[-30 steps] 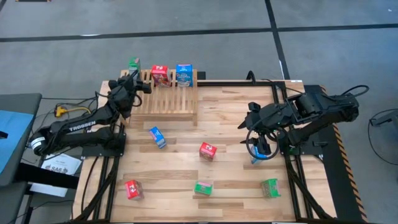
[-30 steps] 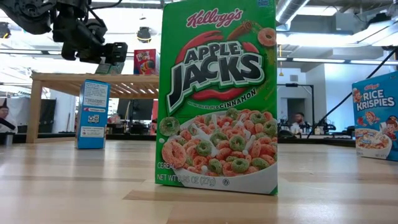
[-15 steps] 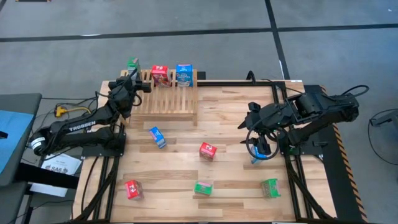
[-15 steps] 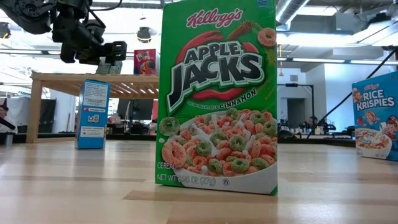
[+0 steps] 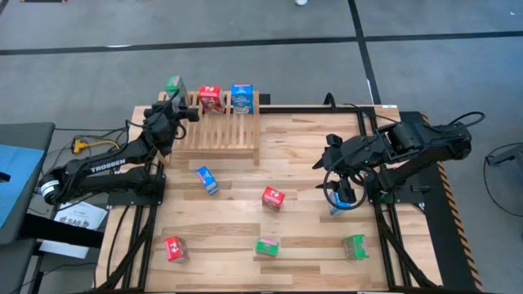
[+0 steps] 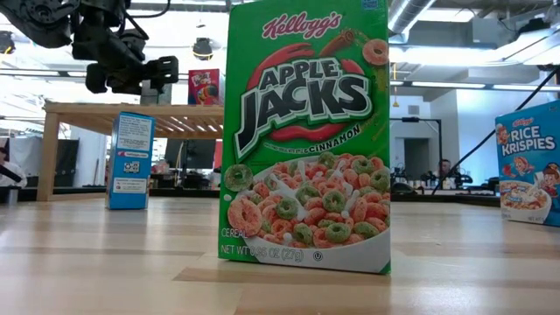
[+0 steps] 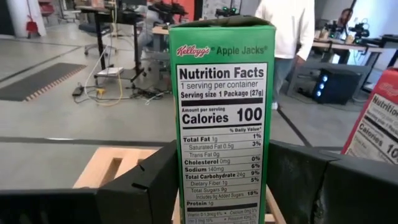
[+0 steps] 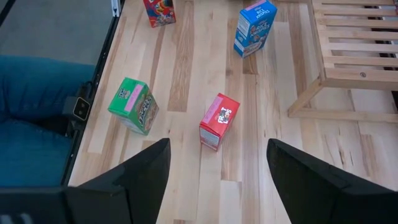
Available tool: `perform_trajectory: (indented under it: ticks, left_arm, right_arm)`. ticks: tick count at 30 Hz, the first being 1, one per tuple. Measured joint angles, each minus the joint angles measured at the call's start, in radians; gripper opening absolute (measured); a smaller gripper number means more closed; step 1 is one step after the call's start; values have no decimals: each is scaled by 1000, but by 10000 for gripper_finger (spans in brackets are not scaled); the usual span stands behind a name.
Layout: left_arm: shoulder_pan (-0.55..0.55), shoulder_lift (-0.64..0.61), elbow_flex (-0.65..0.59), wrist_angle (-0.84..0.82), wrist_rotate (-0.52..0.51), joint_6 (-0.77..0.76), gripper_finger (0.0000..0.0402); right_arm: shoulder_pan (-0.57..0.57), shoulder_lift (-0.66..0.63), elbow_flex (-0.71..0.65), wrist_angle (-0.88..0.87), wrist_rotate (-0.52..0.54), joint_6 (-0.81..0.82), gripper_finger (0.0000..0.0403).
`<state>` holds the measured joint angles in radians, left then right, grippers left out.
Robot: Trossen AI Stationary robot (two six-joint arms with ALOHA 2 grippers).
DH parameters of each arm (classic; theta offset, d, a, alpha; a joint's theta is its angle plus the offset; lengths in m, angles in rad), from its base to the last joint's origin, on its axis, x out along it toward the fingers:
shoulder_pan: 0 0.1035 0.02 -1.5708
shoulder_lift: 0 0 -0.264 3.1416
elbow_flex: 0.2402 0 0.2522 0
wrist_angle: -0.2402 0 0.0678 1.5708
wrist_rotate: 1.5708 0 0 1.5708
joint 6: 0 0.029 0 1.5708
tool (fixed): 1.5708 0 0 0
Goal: Stack cereal on shelf
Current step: Put the top right green cereal box on the shelf
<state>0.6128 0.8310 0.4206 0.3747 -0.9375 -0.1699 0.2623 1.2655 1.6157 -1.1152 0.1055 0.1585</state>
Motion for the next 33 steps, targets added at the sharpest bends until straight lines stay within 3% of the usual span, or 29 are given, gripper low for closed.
perform_trajectory:
  ticks: [7,16,27,33]
  left_arm:
    - [0,0,0,-55,5,1,197]
    - [0,0,0,-66,83,51,199]
    - [0,-1,0,-71,87,49,259]
    - [-5,-39,0,-83,87,25,270]
  right_arm:
    - [0,0,0,0,0,0,292]
    - [-1,0,0,0,0,0,292]
    - [-1,0,0,1,0,0,292]
    - [-1,0,0,1,0,1,292]
